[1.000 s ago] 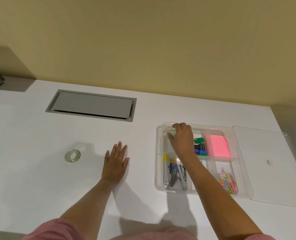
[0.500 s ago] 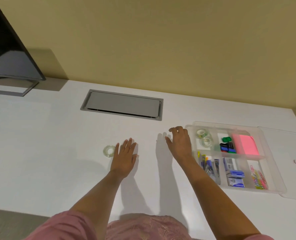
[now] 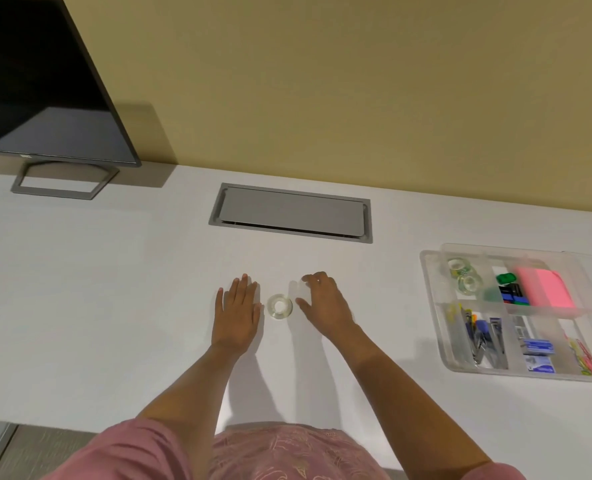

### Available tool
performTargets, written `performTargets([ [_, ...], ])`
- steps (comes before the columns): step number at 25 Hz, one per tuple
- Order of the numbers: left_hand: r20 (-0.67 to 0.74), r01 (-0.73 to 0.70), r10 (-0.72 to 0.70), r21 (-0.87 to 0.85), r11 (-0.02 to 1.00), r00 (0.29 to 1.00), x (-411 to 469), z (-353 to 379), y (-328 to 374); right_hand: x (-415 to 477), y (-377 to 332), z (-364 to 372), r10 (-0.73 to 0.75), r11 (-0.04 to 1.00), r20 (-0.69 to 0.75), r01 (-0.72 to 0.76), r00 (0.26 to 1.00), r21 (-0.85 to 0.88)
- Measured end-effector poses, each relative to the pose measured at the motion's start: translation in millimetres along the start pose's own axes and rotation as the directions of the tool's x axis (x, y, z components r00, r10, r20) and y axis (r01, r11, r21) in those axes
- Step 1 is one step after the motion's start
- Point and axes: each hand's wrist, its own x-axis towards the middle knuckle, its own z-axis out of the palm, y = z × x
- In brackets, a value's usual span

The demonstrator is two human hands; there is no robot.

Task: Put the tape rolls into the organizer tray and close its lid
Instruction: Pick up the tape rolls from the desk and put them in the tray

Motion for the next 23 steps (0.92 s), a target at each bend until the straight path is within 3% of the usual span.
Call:
performTargets([
  [5, 0.025, 0.027, -0.026, -0.065, 0.998, 0.999, 8, 2, -18, 5, -33, 26, -0.056, 0.997, 0.133, 0.062, 0.989, -0.042],
  [9, 0.033, 0.023, -0.019, -0.097, 0.995, 0.999, 15, 5, -22, 6, -37, 36, -0.122, 0.982, 0.152, 0.142, 0.981, -0.128],
  [14, 0.051, 0.030, -0.025, -0.096, 0.995, 0.998, 19, 7, -23, 10, -30, 27, -0.100, 0.995, 0.024, 0.100, 0.995, -0.022],
  [23, 0.087, -0.004, 0.015, -0.116, 0.993, 0.996, 11, 11, 21, 20, 38, -47, 0.177, 0.969, -0.264, -0.121, 0.948, 0.215],
])
